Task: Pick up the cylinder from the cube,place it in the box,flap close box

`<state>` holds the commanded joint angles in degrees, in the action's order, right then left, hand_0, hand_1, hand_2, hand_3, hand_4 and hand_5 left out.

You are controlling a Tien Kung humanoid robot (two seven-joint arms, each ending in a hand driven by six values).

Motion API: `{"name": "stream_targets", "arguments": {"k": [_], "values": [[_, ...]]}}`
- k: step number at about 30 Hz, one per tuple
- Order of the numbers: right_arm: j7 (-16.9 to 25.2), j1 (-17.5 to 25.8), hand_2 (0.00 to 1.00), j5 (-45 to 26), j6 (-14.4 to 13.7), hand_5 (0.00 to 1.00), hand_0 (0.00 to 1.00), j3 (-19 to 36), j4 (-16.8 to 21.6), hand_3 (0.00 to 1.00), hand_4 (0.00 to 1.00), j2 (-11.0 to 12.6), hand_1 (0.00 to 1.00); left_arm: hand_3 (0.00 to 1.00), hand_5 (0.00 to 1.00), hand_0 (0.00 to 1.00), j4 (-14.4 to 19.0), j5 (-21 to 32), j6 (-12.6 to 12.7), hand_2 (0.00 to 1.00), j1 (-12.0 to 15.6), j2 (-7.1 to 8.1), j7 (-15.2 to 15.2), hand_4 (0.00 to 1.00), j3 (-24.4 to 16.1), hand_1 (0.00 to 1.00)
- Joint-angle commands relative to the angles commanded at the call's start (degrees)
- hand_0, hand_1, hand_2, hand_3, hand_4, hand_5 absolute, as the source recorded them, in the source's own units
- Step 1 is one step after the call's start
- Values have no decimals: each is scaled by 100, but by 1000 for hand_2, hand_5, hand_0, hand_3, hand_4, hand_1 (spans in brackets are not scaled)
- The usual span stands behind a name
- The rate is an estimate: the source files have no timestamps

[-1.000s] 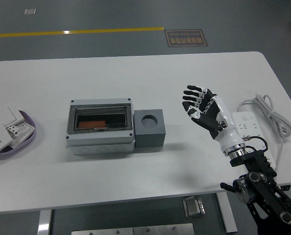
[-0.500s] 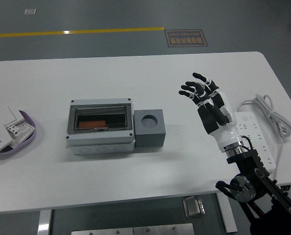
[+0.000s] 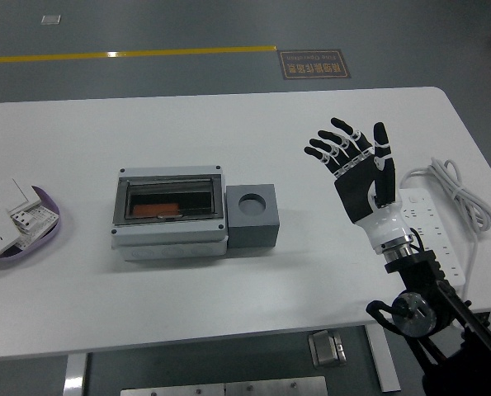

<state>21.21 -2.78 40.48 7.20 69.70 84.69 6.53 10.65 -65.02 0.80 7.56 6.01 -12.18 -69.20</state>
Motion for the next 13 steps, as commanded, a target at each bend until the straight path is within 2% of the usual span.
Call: {"name": "stream_targets", "arguments": {"k": [5,6,13], "values": [[-39,4,605,-14,33,760,636,18,-16,633,950,5,582,591,209,603,3,-93,-40,551,-19,4,-103,684,-47,599],[-44,3,598,-14,37,755,636,19,-18,633,942,6,578,600,170,599,4,-98,-42,559,-22,6,-107,664,-51,600],[-34,-10,598,-55,56,755,636,13,-29,633,942,9,578,600,170,599,-16,-34,-63,559,-52,32,-77,664,47,600]]}}
